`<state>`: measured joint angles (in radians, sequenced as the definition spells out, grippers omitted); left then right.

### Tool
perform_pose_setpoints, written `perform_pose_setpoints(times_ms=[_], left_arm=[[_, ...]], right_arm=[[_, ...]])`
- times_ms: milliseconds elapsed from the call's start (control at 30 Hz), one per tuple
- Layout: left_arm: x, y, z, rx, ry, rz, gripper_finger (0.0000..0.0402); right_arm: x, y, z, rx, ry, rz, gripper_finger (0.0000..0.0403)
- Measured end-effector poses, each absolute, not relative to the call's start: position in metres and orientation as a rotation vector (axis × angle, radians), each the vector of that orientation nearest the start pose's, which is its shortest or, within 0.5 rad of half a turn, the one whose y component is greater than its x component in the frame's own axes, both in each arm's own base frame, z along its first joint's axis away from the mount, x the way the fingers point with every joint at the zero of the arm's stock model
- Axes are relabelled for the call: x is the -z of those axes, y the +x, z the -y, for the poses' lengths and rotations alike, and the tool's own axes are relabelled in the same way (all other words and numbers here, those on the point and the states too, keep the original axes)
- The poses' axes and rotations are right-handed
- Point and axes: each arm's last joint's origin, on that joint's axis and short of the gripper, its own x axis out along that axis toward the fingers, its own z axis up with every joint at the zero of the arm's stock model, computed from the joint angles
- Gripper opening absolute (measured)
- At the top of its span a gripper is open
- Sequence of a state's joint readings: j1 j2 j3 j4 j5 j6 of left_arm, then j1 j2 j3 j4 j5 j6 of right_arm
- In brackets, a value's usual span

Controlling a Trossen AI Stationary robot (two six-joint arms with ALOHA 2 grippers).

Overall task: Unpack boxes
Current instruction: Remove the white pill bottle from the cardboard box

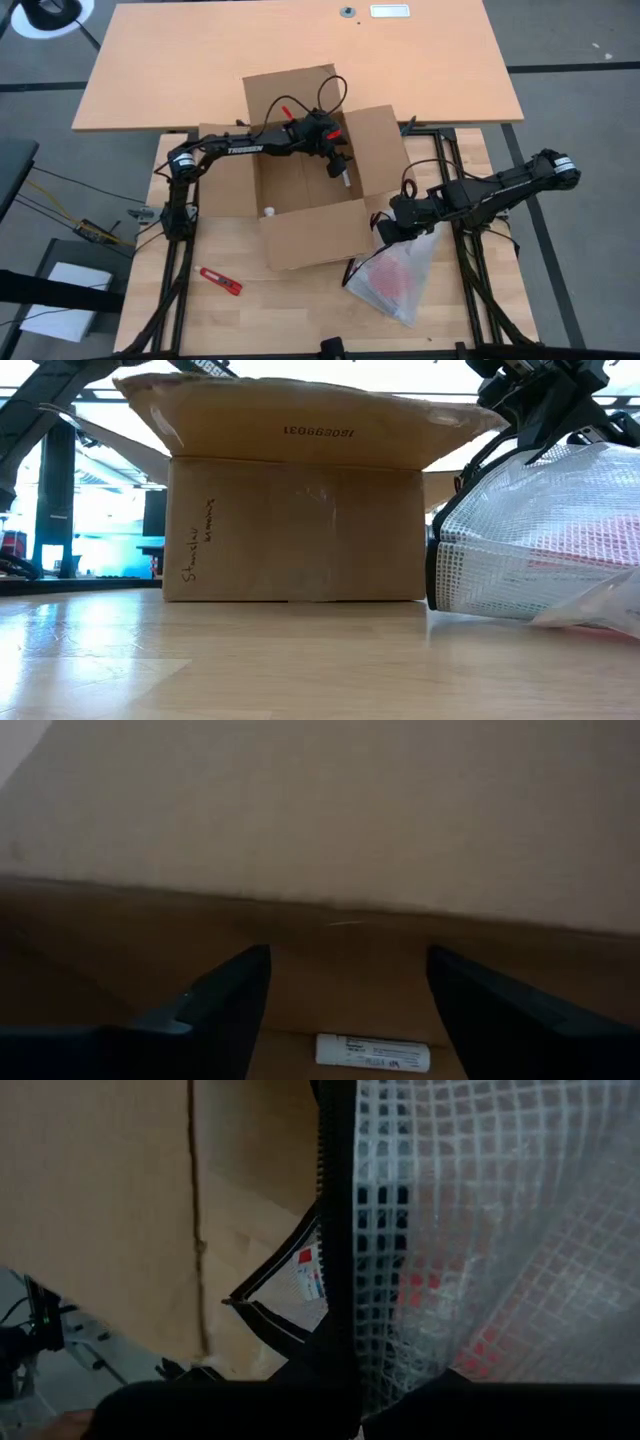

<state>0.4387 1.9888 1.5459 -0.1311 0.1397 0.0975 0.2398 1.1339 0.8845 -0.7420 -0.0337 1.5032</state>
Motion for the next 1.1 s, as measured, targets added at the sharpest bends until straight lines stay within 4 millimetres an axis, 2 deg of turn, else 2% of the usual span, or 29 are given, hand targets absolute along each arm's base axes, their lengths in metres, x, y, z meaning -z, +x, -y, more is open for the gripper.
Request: perform_pose_setpoints(times_ms=[133, 300, 567, 833, 967, 1100], left_arm=[[-0.240, 0.413, -0.190, -0.324, -0.064, -0.595, 0.0293], [-0.238, 0.411, -0.190, -0.375, -0.151, -0.603, 0.0312], [-0.227, 0.405, -0.182, -0.319, -0.051, -0.767, 0.0394], [-0.227, 0.407, -0.177, -0.326, -0.011, -0.782, 0.0397], [-0.227, 0.407, -0.177, -0.359, -0.089, -0.769, 0.0397], [-0.227, 0.411, -0.177, -0.312, -0.059, -0.732, 0.0397]], right_arm=[[-0.259, 0.207, -0.052, 0.534, 1.278, -0.968, 0.0002], [-0.259, 0.207, -0.052, 0.538, 1.284, -0.967, 0.0002], [-0.259, 0.207, -0.052, 0.536, 1.288, -0.971, 0.0002], [-0.259, 0.207, -0.052, 0.536, 1.288, -0.971, 0.0001], [-0.259, 0.207, -0.053, 0.533, 1.285, -0.974, 0.0002], [-0.259, 0.206, -0.054, 0.528, 1.283, -0.977, 0.0001]])
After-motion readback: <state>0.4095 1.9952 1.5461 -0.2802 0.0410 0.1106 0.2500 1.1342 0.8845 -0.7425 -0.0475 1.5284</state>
